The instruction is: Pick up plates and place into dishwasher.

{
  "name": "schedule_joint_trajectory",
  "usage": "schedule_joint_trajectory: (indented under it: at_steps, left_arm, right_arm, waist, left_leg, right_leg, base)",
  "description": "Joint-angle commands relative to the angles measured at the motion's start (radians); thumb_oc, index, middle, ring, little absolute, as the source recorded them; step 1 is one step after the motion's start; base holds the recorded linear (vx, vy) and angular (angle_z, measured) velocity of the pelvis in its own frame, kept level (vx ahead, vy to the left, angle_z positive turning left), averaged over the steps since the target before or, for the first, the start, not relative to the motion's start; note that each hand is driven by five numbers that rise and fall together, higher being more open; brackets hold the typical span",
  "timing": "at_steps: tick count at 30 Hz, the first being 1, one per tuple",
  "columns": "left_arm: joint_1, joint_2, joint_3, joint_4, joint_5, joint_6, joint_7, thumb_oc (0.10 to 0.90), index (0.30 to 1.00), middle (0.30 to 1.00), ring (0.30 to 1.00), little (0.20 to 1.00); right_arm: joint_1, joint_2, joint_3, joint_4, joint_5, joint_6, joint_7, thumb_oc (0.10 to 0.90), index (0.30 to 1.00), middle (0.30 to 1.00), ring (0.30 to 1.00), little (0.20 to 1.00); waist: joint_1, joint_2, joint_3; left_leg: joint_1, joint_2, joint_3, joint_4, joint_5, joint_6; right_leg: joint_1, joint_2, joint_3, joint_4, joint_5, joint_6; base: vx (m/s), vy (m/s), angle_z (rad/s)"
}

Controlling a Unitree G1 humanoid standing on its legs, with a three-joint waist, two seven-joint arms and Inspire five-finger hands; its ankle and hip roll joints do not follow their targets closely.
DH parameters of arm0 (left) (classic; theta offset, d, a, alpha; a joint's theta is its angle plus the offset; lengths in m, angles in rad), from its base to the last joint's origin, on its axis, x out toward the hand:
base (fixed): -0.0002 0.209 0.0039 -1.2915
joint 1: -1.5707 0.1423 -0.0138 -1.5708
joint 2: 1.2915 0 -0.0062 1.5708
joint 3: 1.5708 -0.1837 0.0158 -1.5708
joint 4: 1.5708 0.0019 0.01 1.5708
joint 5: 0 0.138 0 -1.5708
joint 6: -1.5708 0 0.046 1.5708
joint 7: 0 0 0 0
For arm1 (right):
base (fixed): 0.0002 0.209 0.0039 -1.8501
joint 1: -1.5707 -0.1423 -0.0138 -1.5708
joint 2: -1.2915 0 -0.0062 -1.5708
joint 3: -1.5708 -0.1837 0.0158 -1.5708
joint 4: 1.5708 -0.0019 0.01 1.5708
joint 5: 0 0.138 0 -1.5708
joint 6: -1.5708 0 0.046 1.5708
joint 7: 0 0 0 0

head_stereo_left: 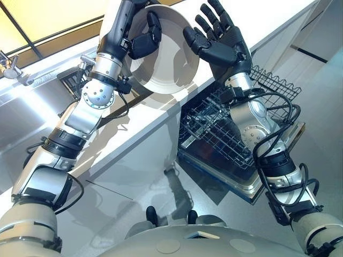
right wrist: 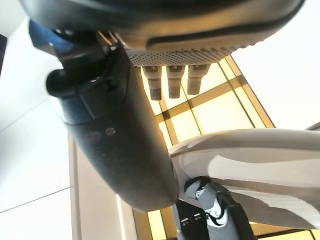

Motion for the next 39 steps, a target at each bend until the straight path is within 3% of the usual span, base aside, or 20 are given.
schedule_joint_trajectory:
  at_steps: [1, 6, 18, 21, 22, 26, 34, 35, 37, 38, 39]
  left_arm:
    - [-0.128, 0.036, 0.052, 0.007, 0.005, -0.087, 0.078, 0.100, 0.300, 0.300, 0.300, 0.200]
    - [-0.155, 0.004, 0.007, 0.017, 0.022, -0.086, 0.088, 0.100, 0.300, 0.300, 0.300, 0.200]
    - [-0.203, -0.038, -0.073, -0.006, 0.006, -0.062, 0.094, 0.100, 0.300, 0.300, 0.300, 0.200]
    - [-0.206, -0.041, -0.083, -0.009, 0.000, -0.072, 0.087, 0.100, 0.300, 0.300, 0.300, 0.200]
    - [-0.207, -0.042, -0.086, -0.009, -0.002, -0.076, 0.086, 0.100, 0.300, 0.300, 0.300, 0.200]
    - [-0.192, -0.043, -0.078, -0.014, -0.012, -0.078, 0.085, 0.100, 0.300, 0.300, 0.300, 0.200]
    - [-0.164, -0.051, -0.033, -0.036, -0.025, -0.050, 0.061, 0.100, 0.300, 0.300, 0.300, 0.200]
    - [-0.162, -0.053, -0.032, -0.042, -0.022, -0.046, 0.059, 0.100, 0.300, 0.300, 0.300, 0.200]
    - [-0.155, -0.053, -0.027, -0.049, -0.018, -0.044, 0.059, 0.100, 0.300, 0.300, 0.300, 0.200]
    - [-0.149, -0.053, -0.024, -0.050, -0.014, -0.045, 0.057, 0.100, 0.300, 0.300, 0.300, 0.200]
    - [-0.145, -0.053, -0.022, -0.050, -0.013, -0.047, 0.057, 0.100, 0.300, 0.300, 0.300, 0.200]
  right_arm:
    - [-0.105, 0.006, -0.011, -0.044, 0.027, -0.009, 0.049, 0.800, 0.900, 0.900, 0.900, 0.900]
    - [-0.142, 0.029, 0.062, -0.008, 0.093, 0.071, 0.053, 0.800, 0.900, 0.900, 0.900, 0.900]
    - [-0.176, 0.098, 0.149, 0.030, 0.133, 0.057, 0.031, 0.800, 0.900, 0.900, 0.900, 0.900]
    - [-0.180, 0.129, 0.155, 0.030, 0.328, 0.061, 0.065, 0.800, 0.900, 0.900, 0.900, 0.900]
    - [-0.176, 0.145, 0.158, 0.028, 0.396, 0.045, 0.089, 0.800, 0.900, 0.900, 0.900, 0.900]
    - [-0.176, 0.154, 0.128, 0.009, 0.333, -0.105, 0.045, 0.800, 0.900, 0.900, 0.900, 0.900]
    - [-0.154, 0.137, 0.059, -0.005, 0.306, -0.066, 0.010, 0.800, 0.900, 0.900, 0.900, 0.900]
    - [-0.143, 0.139, 0.057, -0.003, 0.296, -0.070, 0.004, 0.325, 0.493, 0.493, 0.493, 0.425]
    - [-0.130, 0.139, 0.053, -0.003, 0.289, -0.070, 0.008, 0.188, 0.375, 0.375, 0.375, 0.288]
    - [-0.123, 0.142, 0.052, -0.002, 0.270, -0.071, 0.008, 0.177, 0.366, 0.366, 0.366, 0.277]
    - [-0.120, 0.141, 0.051, -0.002, 0.260, -0.071, 0.008, 0.100, 0.300, 0.300, 0.300, 0.200]
  waist:
    - [0.019, 0.008, -0.123]
    - [0.025, 0.001, -0.123]
    - [0.039, -0.003, -0.117]
    - [0.044, -0.002, -0.113]
    - [0.047, -0.003, -0.111]
    - [0.053, -0.004, -0.110]
    - [0.044, -0.005, -0.110]
    - [0.043, -0.004, -0.111]
    - [0.042, -0.004, -0.113]
    - [0.042, -0.004, -0.113]
    - [0.042, -0.004, -0.113]
  left_leg:
    - [0.033, -0.005, 0.025, 0.009, -0.117, -0.033]
    - [0.030, -0.008, 0.020, 0.010, -0.115, -0.033]
    - [0.027, -0.013, 0.010, 0.010, -0.115, -0.030]
    - [0.028, -0.014, 0.009, 0.011, -0.115, -0.029]
    - [0.028, -0.014, 0.009, 0.011, -0.115, -0.029]
    - [0.027, -0.014, 0.005, 0.015, -0.118, -0.032]
    - [0.031, -0.015, 0.008, 0.013, -0.121, -0.027]
    - [0.031, -0.015, 0.008, 0.012, -0.121, -0.027]
    - [0.030, -0.016, 0.008, 0.012, -0.120, -0.027]
    - [0.031, -0.015, 0.009, 0.011, -0.120, -0.028]
    - [0.031, -0.015, 0.009, 0.011, -0.120, -0.027]
  right_leg:
    - [-0.076, 0.008, -0.018, 0.121, -0.078, 0.079]
    - [-0.074, 0.009, -0.019, 0.114, -0.074, 0.078]
    - [-0.069, 0.009, -0.024, 0.101, -0.069, 0.076]
    - [-0.067, 0.008, -0.027, 0.099, -0.068, 0.077]
    - [-0.066, 0.008, -0.028, 0.098, -0.067, 0.076]
    - [-0.066, 0.011, -0.029, 0.102, -0.070, 0.078]
    - [-0.072, 0.008, -0.027, 0.113, -0.074, 0.079]
    - [-0.072, 0.008, -0.027, 0.112, -0.074, 0.080]
    - [-0.071, 0.009, -0.026, 0.110, -0.072, 0.080]
    - [-0.071, 0.009, -0.025, 0.109, -0.072, 0.081]
    - [-0.071, 0.009, -0.024, 0.109, -0.072, 0.081]
  base:
    - [0.00, 0.000, 0.00]
    - [0.00, 0.000, 0.00]
    - [0.00, 0.001, 0.02]
    - [0.00, 0.000, 0.00]
    - [0.00, 0.000, 0.00]
    - [0.01, 0.001, 0.04]
    - [0.00, 0.000, 0.01]
    - [0.03, 0.005, 0.00]
    - [0.03, 0.004, 0.00]
    - [0.00, 0.000, 0.00]
    - [0.00, 0.000, 0.00]
